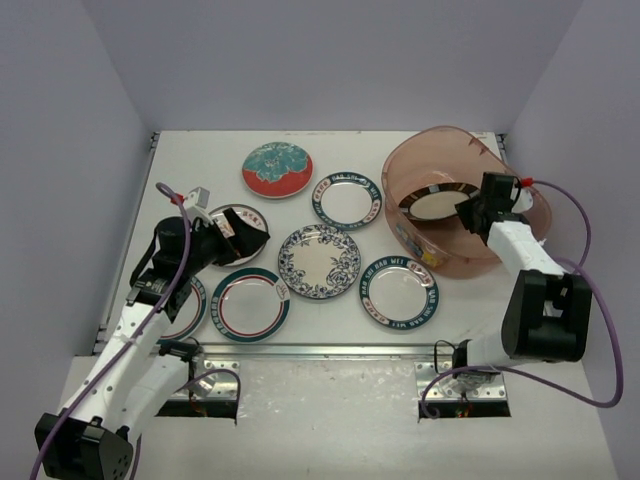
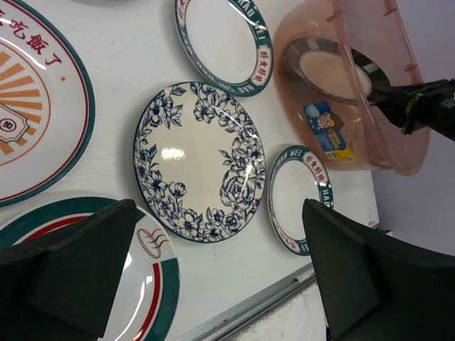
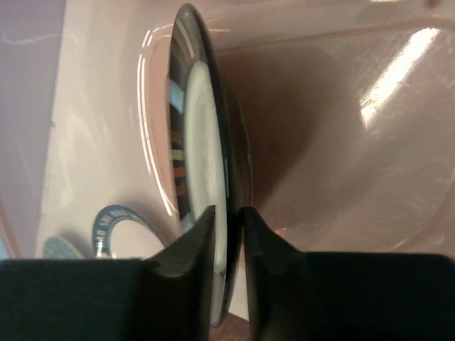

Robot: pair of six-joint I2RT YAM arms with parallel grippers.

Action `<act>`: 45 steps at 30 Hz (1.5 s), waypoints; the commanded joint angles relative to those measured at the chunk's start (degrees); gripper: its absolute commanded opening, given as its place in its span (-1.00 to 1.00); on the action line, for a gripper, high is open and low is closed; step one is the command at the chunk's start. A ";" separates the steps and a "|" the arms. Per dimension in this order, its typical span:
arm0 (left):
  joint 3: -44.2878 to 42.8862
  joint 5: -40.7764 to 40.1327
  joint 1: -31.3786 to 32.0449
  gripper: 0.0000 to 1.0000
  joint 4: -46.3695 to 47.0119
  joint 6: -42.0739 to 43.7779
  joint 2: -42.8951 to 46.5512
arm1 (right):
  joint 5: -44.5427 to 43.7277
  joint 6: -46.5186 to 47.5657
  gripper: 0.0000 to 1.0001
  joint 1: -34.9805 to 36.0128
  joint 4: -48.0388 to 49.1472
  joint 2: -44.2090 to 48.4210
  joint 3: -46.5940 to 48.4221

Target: Place the plates into the plastic bin on the countertop

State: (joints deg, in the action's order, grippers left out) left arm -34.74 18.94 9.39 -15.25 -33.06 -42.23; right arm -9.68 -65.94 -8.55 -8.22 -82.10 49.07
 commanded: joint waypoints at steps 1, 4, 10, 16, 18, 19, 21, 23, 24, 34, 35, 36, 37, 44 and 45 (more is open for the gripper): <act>-0.06 1.31 -0.16 1.00 2.47 0.45 0.83 | -1.12 0.20 -0.35 0.59 9.21 -1.54 5.91; -1.16 -1.88 -0.16 1.00 1.47 0.07 -0.52 | -0.17 0.35 0.34 0.78 2.01 -6.14 10.35; -8.66 -7.69 -0.16 1.00 -0.78 -1.76 -9.94 | 2.00 -0.62 0.98 1.34 -19.89 -15.37 23.28; -16.87 -12.27 -2.52 1.00 0.34 -4.12 -21.60 | -1.36 -0.60 0.98 2.19 -36.80 -17.87 32.92; -19.68 -12.13 -4.54 1.00 0.04 -4.37 -25.72 | -4.05 -1.12 0.98 2.57 -43.53 -17.47 35.53; -20.23 -11.14 -5.35 1.00 0.28 -4.54 -28.58 | -4.52 -1.04 0.97 2.65 -46.21 -18.28 37.24; -21.85 -10.51 -7.46 1.00 2.67 -4.65 -32.10 | -1.89 1.70 0.98 2.75 -50.64 -19.90 42.99; -23.60 -11.20 -8.31 1.00 3.54 -4.50 -35.42 | 1.13 6.52 0.98 3.57 -50.02 -19.05 44.25; -25.02 -11.77 -8.65 1.00 4.10 -4.35 -36.92 | 2.57 8.91 0.98 4.81 -48.26 -17.21 43.57; -44.17 -0.24 -14.15 1.00 10.76 -0.49 -65.48 | 25.93 25.27 0.98 15.06 -18.64 15.52 22.90; -45.61 0.63 -14.51 0.97 10.53 -0.01 -68.80 | 30.54 26.26 0.98 15.06 -15.99 18.60 20.05; -47.56 1.09 -14.93 0.93 10.09 0.51 -72.14 | 35.65 27.24 0.98 15.06 -13.50 21.66 17.91; -49.87 0.97 -15.38 0.91 9.48 1.33 -75.02 | 40.30 27.99 0.98 15.06 -11.24 24.18 15.96; -61.75 11.70 -15.73 0.84 8.18 8.21 -87.43 | 50.67 29.47 0.98 15.06 -6.20 32.30 7.44; -63.06 13.93 -15.88 0.84 8.09 8.31 -88.95 | 51.80 29.47 0.98 15.10 -6.16 32.39 6.99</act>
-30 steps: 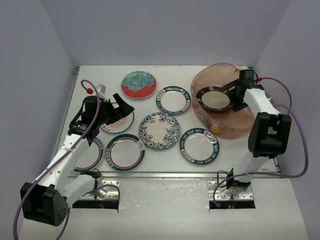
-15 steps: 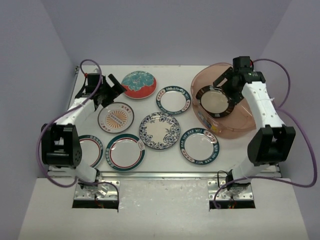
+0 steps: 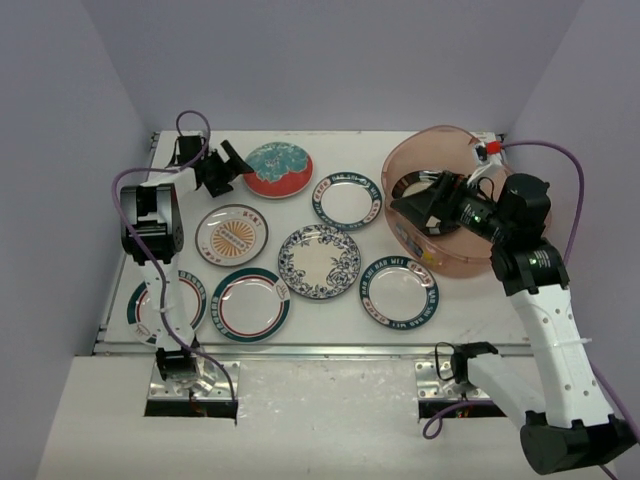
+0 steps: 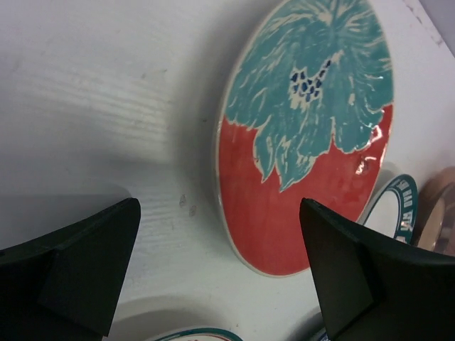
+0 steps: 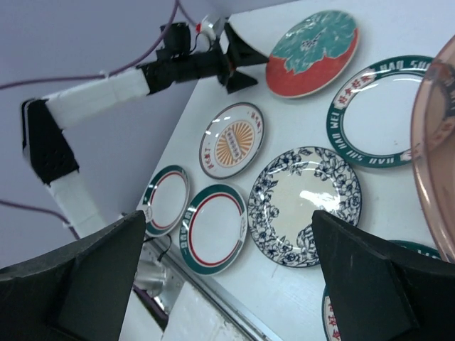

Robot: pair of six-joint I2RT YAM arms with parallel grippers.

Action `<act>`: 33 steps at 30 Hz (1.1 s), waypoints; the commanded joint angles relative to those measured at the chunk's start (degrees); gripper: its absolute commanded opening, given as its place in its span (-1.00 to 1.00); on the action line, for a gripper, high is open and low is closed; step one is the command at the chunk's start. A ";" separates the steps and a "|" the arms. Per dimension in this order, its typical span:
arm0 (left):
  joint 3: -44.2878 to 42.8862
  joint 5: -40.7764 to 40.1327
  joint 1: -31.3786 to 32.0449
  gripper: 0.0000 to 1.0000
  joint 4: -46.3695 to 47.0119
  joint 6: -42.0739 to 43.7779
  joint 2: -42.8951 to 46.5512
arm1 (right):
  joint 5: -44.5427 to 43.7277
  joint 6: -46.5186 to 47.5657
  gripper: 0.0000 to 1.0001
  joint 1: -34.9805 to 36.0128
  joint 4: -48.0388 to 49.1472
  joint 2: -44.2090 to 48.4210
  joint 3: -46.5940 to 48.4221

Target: Place the plates into the plastic bin on the countertop

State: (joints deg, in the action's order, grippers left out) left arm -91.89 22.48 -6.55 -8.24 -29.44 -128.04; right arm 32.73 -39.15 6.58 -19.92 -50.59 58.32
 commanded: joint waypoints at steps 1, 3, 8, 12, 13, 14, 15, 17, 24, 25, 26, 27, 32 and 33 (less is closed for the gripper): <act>-7.11 12.82 -0.15 0.84 0.94 4.72 -4.85 | 10.66 2.68 0.97 0.01 5.62 0.94 -2.74; -9.87 18.70 -0.47 0.74 0.21 4.27 -9.88 | 13.69 2.68 0.98 -0.01 6.09 1.25 -3.78; -13.76 20.66 -0.56 0.47 -2.13 3.62 -14.50 | 17.55 4.34 0.98 -0.08 6.32 2.89 -3.50; -16.29 20.77 -0.42 0.16 -3.76 2.82 -17.69 | 17.91 4.94 0.98 -0.08 5.20 3.90 -1.76; -16.50 20.60 -0.40 0.01 -3.80 2.61 -18.02 | 17.84 4.96 0.98 -0.08 5.16 4.12 -1.72; -16.68 20.56 -0.45 -0.30 -3.75 2.27 -18.40 | 17.64 5.02 0.98 -0.08 5.15 4.35 -1.78; -16.74 20.70 -0.43 -0.55 -3.55 1.66 -18.61 | 17.38 4.99 0.98 -0.08 5.10 4.50 -2.09; -16.77 20.82 -0.52 -1.00 -3.01 0.56 -18.44 | 16.83 4.76 0.98 -0.08 5.19 4.39 -2.67; -2.87 22.58 -1.59 -1.00 18.40 -14.90 -4.25 | 17.21 0.95 0.98 -0.08 7.96 3.07 -5.11; 0.91 23.00 -1.63 -1.00 22.52 -18.50 -0.78 | 17.75 -0.09 0.98 -0.08 9.01 2.78 -5.36; 3.88 22.71 -1.63 -1.00 27.77 -21.10 4.71 | 18.40 -0.99 0.98 -0.08 10.80 2.41 -5.50; 5.72 22.10 -1.63 -1.00 30.82 -22.61 8.84 | 18.94 -1.49 0.98 -0.08 11.91 1.95 -5.42; 13.19 19.30 -1.63 -1.00 30.84 -26.16 25.56 | 18.82 -3.26 0.98 -0.08 12.08 -4.24 -2.64; 15.01 19.57 -1.48 -1.00 29.91 -26.44 27.75 | 18.20 -3.50 0.98 -0.08 12.30 -5.28 -2.12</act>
State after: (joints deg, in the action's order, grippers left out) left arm -77.66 38.49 -7.92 7.58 -48.91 -117.68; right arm 50.99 -40.58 6.57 -11.59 -51.76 53.42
